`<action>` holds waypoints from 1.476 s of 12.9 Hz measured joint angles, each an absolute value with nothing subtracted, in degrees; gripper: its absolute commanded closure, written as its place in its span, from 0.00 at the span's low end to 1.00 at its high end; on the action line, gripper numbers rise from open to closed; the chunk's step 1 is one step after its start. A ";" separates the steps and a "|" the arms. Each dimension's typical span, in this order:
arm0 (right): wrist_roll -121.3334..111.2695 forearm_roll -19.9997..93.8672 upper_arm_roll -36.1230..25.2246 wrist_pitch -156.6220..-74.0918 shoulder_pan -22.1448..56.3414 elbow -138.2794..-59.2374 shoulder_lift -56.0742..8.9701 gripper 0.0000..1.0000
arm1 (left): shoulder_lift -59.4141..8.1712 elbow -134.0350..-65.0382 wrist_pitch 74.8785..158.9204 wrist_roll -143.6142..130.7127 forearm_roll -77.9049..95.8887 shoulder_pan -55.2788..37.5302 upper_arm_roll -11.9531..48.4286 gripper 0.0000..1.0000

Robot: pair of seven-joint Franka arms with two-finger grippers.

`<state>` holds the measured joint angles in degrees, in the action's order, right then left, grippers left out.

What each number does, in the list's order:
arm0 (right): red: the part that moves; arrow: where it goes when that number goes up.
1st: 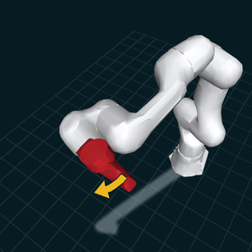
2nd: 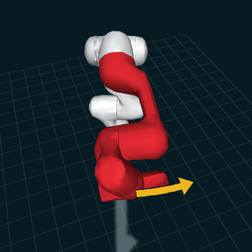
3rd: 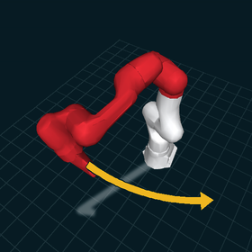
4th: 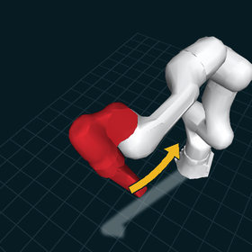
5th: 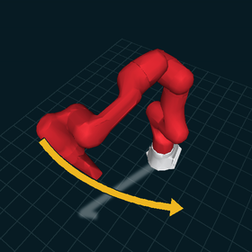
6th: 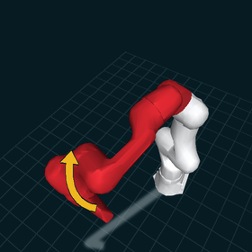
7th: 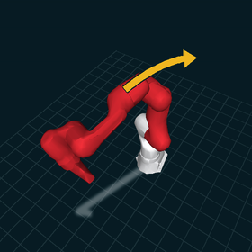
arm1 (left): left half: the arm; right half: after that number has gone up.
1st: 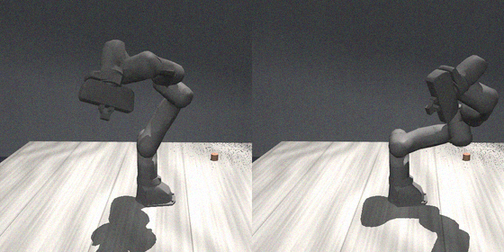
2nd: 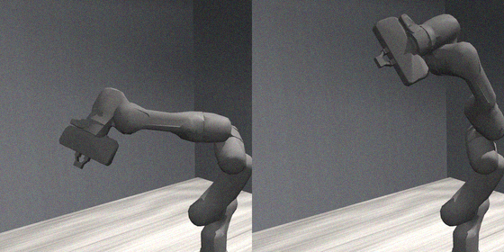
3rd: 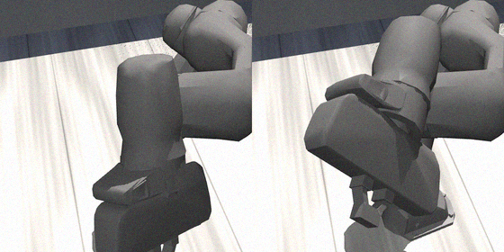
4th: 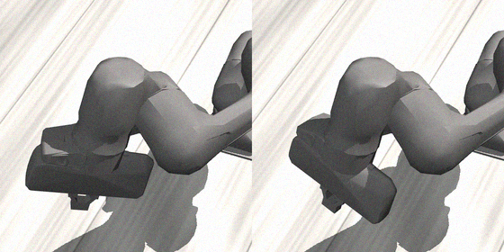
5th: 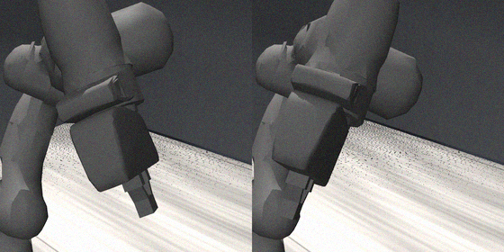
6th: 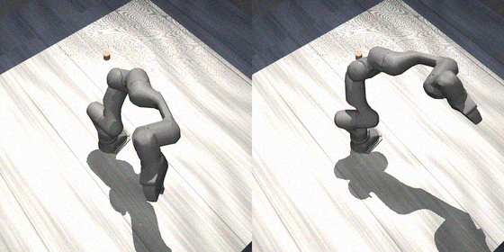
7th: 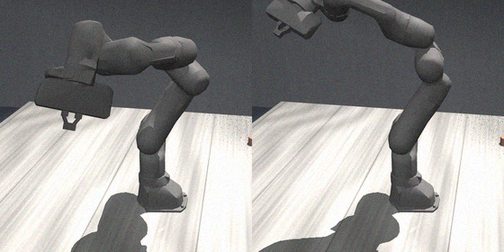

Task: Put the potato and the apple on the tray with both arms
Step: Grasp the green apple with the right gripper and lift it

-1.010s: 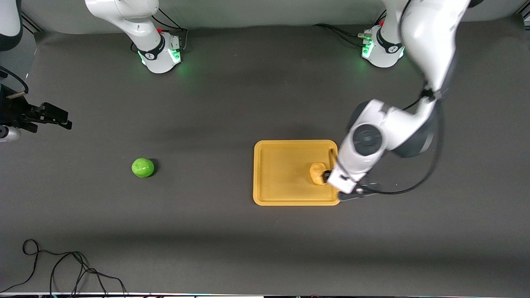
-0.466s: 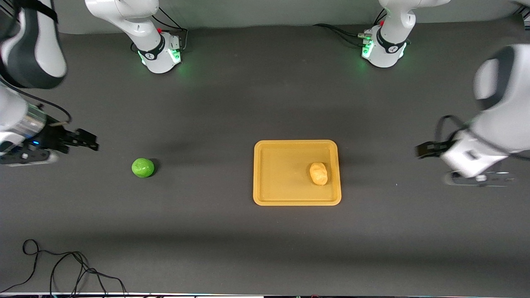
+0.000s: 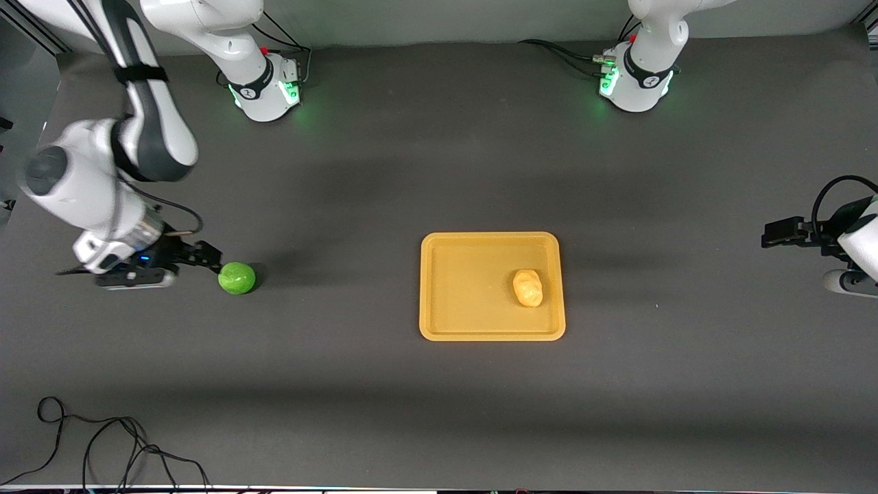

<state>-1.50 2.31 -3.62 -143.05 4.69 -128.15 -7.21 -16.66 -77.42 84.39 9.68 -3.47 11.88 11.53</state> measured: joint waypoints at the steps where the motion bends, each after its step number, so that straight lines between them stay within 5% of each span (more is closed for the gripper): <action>1: -1.38 2.32 -3.62 -146.69 4.82 -130.16 -8.61 0.00 | -16.63 -76.43 83.53 9.68 -3.47 11.84 11.69 0.03; 9: -1.23 2.35 -4.08 -167.68 4.57 -137.79 -18.94 0.00 | -16.60 -74.26 81.86 9.69 -3.49 12.53 11.71 0.04; 10: -1.23 2.35 -4.09 -168.04 4.43 -137.90 -19.53 0.18 | -16.60 -74.19 81.82 9.69 -3.49 12.53 11.71 0.04; 11: -1.23 2.35 -4.10 -168.06 4.28 -137.90 -19.74 0.41 | -16.60 -74.11 81.79 9.69 -3.49 12.54 11.70 0.04; 12: -1.23 2.35 -4.10 -168.06 4.15 -137.88 -19.72 0.51 | -16.60 -74.03 81.73 9.69 -3.50 12.54 11.67 0.05; 16: -1.23 2.35 -4.10 -166.22 4.10 -136.75 -18.67 0.52 | -15.61 -73.65 81.60 10.46 -3.47 11.14 9.95 0.08; 19: -1.23 2.35 -4.06 -149.86 4.16 -129.42 -13.23 0.52 | -14.16 -73.82 81.38 10.46 -2.93 5.69 4.03 0.08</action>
